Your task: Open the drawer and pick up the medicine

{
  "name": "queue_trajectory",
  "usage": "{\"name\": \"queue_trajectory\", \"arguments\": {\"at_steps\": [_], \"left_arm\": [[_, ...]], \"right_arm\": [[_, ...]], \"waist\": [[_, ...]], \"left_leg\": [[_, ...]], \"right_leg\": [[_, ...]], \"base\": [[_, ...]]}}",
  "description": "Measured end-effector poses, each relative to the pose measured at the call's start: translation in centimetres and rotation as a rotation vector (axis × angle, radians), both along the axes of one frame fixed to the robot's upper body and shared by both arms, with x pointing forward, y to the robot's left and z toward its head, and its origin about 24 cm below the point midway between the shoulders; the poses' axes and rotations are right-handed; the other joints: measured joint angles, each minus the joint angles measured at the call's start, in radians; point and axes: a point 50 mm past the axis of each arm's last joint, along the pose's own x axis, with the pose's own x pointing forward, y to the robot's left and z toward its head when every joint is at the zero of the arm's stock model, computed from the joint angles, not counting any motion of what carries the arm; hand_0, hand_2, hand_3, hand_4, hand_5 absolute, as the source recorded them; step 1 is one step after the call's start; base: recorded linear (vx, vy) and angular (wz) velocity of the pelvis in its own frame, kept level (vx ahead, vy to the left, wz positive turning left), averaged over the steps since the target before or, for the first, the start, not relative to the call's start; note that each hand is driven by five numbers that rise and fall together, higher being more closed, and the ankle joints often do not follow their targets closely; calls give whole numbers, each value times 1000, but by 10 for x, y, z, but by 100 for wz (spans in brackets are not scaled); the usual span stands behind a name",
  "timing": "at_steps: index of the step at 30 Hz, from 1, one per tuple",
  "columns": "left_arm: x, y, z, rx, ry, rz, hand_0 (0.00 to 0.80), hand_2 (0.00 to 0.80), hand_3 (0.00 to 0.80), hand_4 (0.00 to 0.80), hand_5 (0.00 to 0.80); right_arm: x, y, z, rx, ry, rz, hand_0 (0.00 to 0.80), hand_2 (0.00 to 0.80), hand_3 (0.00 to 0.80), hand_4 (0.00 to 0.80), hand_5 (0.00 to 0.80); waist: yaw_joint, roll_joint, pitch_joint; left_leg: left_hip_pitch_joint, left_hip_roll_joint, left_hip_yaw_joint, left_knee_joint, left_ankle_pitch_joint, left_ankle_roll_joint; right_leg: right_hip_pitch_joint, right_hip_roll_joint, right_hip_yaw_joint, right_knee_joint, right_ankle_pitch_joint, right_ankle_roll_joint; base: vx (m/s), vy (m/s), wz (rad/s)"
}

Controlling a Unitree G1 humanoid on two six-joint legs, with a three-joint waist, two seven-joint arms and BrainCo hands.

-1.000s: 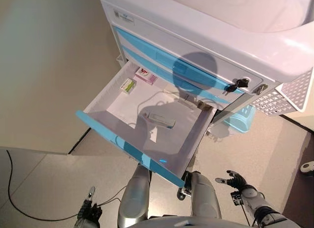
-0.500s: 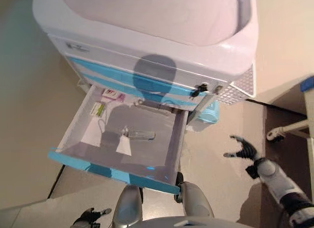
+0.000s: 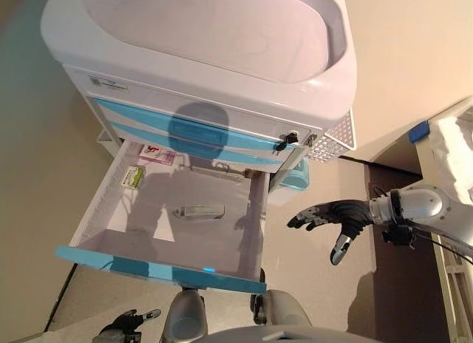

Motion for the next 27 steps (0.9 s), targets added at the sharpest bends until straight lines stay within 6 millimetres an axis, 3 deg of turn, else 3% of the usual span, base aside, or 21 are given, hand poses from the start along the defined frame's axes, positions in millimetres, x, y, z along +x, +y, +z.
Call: {"name": "queue_trajectory", "arguments": {"at_steps": [3, 5, 10, 13, 17, 20, 22, 27], "left_arm": [[-4, 1, -1, 2, 15, 16, 0, 0, 0, 0, 0], [-8, 3, 0, 15, 22, 42, 0, 0, 0, 0, 0], [-1, 6, 2, 37, 6, 48, 0, 0, 0, 0, 0], [2, 11, 5, 72, -3, 66, 0, 0, 0, 0, 0], [0, 13, 5, 91, 10, 75, 0, 0, 0, 0, 0], [0, 14, 6, 112, 13, 82, 0, 0, 0, 0, 0], [-1, 15, 5, 121, 21, 87, 0, 0, 0, 0, 0], [-1, 13, 4, 131, 29, 93, 0, 0, 0, 0, 0]], "right_arm": [[4, 10, 7, 60, 6, 4, 0, 0, 0, 0, 0], [12, 36, 10, 195, 6, 18, 0, 0, 0, 0, 0], [17, 70, 6, 395, 28, 12, 0, 0, 0, 0, 0], [27, 89, 1, 565, 21, -72, 0, 0, 0, 0, 0], [35, 102, -5, 665, 23, -159, 0, 0, 0, 0, 0], [46, 109, -15, 787, -23, -326, 0, 0, 0, 0, 0], [48, 110, -19, 757, -76, -352, 0, 0, 0, 0, 0], [52, 101, -28, 587, -399, -446, 0, 0, 0, 0, 0]], "waist": [[-2, -4, 0], [-1, -8, 0], [16, -10, 7], [24, -3, 18], [51, 21, 41], [55, 44, 60], [68, 60, 76], [79, 76, 92]], "left_leg": [[-1, -3, -14, 1, 3, 1], [-2, -3, -20, 0, 3, 0], [-8, -5, -24, -2, 2, -3], [-43, -13, -77, 3, 8, -6], [-71, -22, -117, -2, 24, -9], [-108, -31, -158, 0, 41, -12], [-110, -32, -161, -4, 44, -13], [-110, -41, -170, -3, 44, -13]], "right_leg": [[7, 0, -10, -1, -1, -2], [9, 0, -17, 0, -1, -6], [2, -2, -22, 0, -7, -7], [1, -3, -56, 3, -23, -3], [-6, -3, -71, 9, -37, -5], [-11, -4, -101, 19, -63, -5], [-12, -6, -105, 26, -71, -5], [-15, -17, -123, 58, -97, -3]], "base": [[10, -16, 12], [-15, -7, 7], [-19, -18, 4], [-14, -38, 44], [-17, -58, 38], [-13, -40, 62], [5, -24, 29], [-10, -15, 14]]}}
